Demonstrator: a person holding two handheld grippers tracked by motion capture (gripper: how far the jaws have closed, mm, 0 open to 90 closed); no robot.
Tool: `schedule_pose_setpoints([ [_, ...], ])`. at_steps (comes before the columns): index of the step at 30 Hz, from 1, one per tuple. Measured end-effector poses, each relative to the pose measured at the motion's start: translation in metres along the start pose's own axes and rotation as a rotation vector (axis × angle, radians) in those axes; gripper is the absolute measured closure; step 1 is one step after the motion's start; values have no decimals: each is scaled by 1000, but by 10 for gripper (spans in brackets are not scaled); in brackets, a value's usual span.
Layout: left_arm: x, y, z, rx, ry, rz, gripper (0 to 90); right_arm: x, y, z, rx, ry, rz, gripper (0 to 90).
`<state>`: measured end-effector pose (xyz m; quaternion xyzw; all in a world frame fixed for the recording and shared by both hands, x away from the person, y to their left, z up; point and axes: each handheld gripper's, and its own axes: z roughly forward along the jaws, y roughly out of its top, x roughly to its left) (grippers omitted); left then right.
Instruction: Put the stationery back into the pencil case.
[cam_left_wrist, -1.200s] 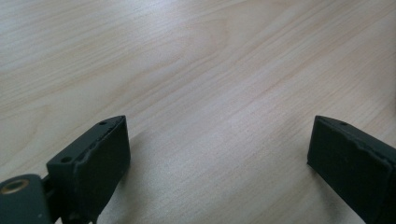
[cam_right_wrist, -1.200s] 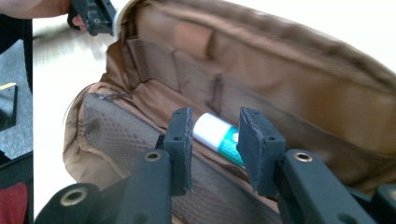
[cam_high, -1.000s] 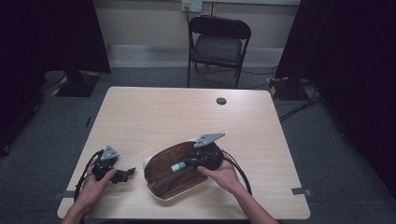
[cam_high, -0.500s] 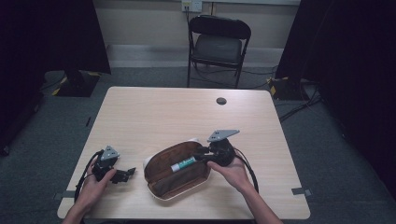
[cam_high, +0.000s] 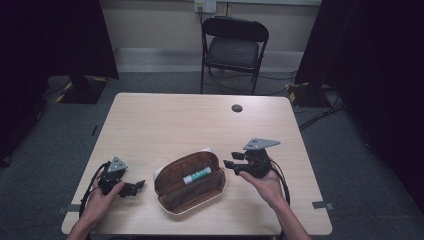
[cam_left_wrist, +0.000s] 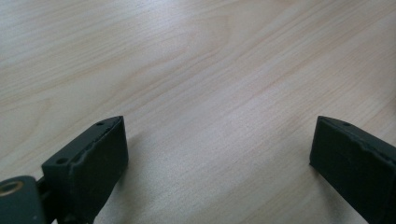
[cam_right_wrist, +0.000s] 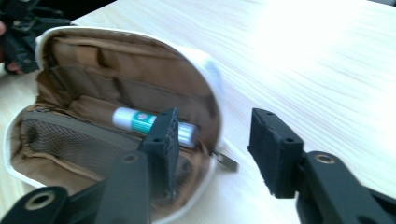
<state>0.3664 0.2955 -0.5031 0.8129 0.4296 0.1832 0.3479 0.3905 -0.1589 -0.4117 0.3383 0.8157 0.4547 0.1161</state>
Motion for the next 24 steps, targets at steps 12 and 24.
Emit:
schedule_pose_setpoints([
  [12, 0, 0, 0, 0, 0, -1, 40, -22, -31, -27, -20, -131, 106, 404],
  [24, 0, 0, 0, 0, 0, -1, 40, -49, -60, -32, 63, -242, 174, 239],
])
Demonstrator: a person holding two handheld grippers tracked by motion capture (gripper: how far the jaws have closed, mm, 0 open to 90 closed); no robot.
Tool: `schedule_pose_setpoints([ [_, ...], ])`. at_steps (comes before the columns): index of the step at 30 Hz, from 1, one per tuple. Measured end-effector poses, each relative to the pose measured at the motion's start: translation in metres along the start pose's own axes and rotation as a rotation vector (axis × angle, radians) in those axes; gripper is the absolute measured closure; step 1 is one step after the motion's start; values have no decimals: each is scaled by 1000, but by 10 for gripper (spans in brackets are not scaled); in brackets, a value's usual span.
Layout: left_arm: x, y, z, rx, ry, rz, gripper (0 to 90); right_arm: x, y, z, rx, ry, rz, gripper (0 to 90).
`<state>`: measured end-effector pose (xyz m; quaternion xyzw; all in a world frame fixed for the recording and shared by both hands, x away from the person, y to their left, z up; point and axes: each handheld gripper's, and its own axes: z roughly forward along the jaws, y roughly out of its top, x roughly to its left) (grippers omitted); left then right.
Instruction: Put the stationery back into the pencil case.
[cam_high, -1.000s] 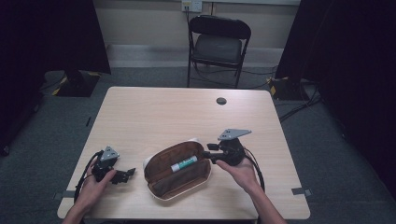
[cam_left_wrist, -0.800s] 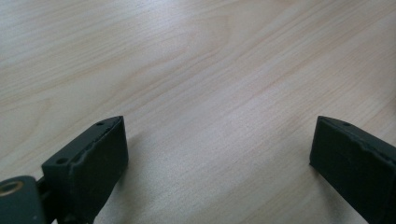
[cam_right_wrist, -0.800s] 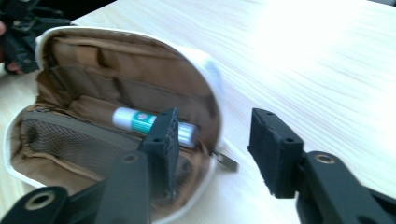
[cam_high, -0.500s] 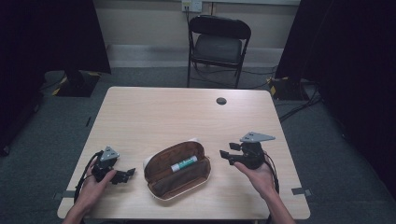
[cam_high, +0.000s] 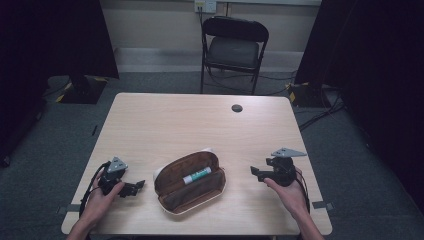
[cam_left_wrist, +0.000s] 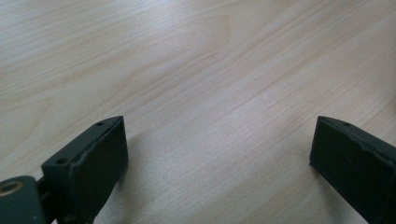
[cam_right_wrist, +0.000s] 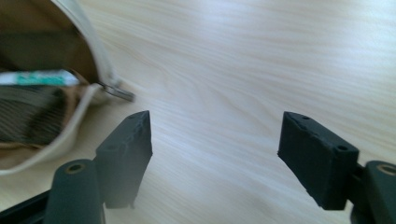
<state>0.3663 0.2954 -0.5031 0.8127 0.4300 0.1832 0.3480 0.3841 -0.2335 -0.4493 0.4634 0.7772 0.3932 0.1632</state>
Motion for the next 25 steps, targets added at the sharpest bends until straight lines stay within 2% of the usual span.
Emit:
schedule_pose_setpoints([
  [2, 0, 0, 0, 0, 0, 0, 40, -6, -5, 3, 27, -34, 2, 198],
  [6, 0, 0, 0, 0, 0, 0, 40, -20, -17, 6, 40, -75, 27, 183],
  [11, 0, 0, 0, 0, 0, 0, 40, -36, -31, 13, 98, -114, 73, 191],
  [13, 0, 0, 0, 0, 0, -1, 40, -37, -34, 16, 116, -135, 62, 189],
  [15, 0, 0, 0, 0, 0, 0, 40, -37, -36, 17, 103, -158, 45, 181],
  [17, 0, 0, 0, 0, 0, 0, 40, -34, -38, 20, 94, -190, 1, 161],
  [21, 0, 0, 0, 0, -2, -3, 40, -34, -42, 23, 42, -195, 14, 133],
  [25, 0, 0, 0, 0, 1, 0, 40, -34, -42, 24, 42, -204, 14, 130],
])
